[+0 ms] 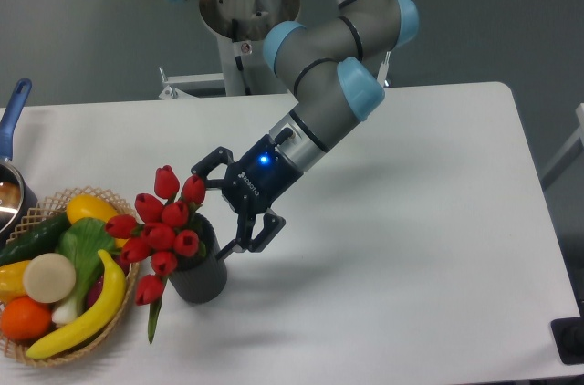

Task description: Insert the flowers into the vase

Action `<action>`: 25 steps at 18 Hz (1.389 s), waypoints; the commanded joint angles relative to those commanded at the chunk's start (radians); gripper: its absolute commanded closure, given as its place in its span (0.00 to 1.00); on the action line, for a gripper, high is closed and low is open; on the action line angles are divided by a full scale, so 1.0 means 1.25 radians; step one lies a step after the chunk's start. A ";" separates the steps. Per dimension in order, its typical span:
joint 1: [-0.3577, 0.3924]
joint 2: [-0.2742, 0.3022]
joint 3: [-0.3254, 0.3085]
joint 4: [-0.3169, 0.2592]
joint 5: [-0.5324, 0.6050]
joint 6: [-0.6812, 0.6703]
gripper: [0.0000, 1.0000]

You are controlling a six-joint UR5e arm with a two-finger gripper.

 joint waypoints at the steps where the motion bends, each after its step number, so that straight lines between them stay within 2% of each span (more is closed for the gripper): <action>1: 0.009 0.000 0.015 0.000 0.031 0.000 0.00; 3: 0.025 -0.002 0.049 0.000 0.116 0.000 0.00; 4: 0.033 -0.002 0.073 -0.001 0.193 0.000 0.00; 5: 0.067 0.001 0.086 0.000 0.258 0.004 0.00; 8: 0.088 0.004 0.115 -0.002 0.350 0.000 0.00; 10: 0.097 0.020 0.136 -0.006 0.457 -0.007 0.00; 13: 0.116 0.043 0.139 -0.020 0.591 -0.004 0.00; 15: 0.150 0.070 0.133 -0.066 0.641 0.004 0.00; 18: 0.201 0.118 0.131 -0.145 0.658 0.050 0.00; 20: 0.255 0.154 0.137 -0.213 0.680 0.105 0.00; 22: 0.305 0.189 0.146 -0.301 0.693 0.182 0.00; 25: 0.385 0.235 0.138 -0.350 0.696 0.289 0.00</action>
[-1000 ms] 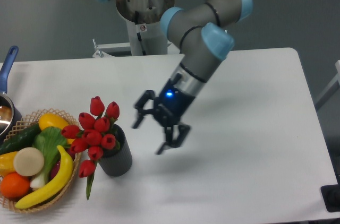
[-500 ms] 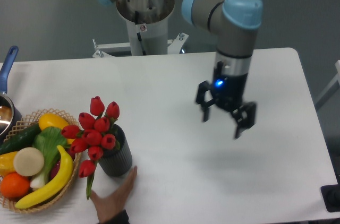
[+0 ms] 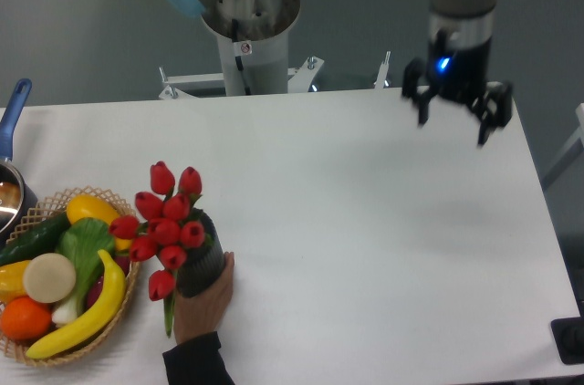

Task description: Insert the flowers into the vase

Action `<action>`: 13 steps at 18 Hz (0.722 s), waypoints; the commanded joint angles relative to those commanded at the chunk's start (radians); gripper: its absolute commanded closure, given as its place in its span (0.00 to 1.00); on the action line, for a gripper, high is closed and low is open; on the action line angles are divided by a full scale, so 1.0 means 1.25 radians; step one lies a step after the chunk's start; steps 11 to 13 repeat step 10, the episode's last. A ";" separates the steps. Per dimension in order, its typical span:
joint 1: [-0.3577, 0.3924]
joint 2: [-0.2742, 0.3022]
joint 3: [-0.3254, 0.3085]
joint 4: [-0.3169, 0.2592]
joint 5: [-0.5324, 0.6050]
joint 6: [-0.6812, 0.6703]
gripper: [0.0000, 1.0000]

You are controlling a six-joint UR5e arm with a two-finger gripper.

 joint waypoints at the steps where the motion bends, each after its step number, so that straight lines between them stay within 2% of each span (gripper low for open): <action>1: 0.023 0.011 0.001 -0.018 0.004 0.022 0.00; 5: 0.125 0.053 -0.001 -0.102 0.065 0.152 0.00; 10: 0.244 0.080 -0.006 -0.141 0.069 0.233 0.00; 13: 0.244 0.080 -0.006 -0.141 0.069 0.233 0.00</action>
